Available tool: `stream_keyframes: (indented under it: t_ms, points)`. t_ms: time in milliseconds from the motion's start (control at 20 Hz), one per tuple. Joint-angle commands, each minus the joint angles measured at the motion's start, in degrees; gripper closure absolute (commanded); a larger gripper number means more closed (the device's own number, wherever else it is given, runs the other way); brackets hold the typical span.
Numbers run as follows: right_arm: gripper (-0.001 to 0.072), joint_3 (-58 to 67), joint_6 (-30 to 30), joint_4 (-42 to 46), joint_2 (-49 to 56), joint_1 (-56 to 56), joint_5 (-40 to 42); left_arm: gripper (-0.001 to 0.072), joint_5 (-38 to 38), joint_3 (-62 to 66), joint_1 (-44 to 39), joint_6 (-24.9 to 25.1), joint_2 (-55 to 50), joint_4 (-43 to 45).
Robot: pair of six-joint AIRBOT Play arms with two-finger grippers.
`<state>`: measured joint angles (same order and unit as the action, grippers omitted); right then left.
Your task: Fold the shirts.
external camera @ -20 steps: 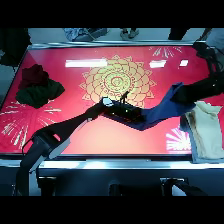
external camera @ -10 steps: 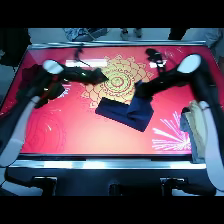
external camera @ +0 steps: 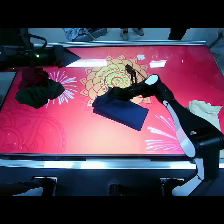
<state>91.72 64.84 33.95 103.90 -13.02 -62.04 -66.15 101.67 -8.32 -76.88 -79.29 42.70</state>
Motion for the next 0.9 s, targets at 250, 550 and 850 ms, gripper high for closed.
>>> stream_keyframes:
  t_ms: [250,550,850]
  points:
    - [0.001,-3.5,7.67,37.53,-9.49,17.99,-24.44,0.0678,-0.55,-0.02,0.13,1.05,0.79,5.11]
    - [0.0011,-26.58,4.39,12.11,-10.91,18.82,-4.55,0.0678,-0.87,-0.02,0.02,1.05,0.79,5.16]
    - [0.0299,-30.32,4.61,5.38,-10.88,15.41,0.44,0.0678,-1.4,-0.02,0.02,1.07,0.59,5.18]
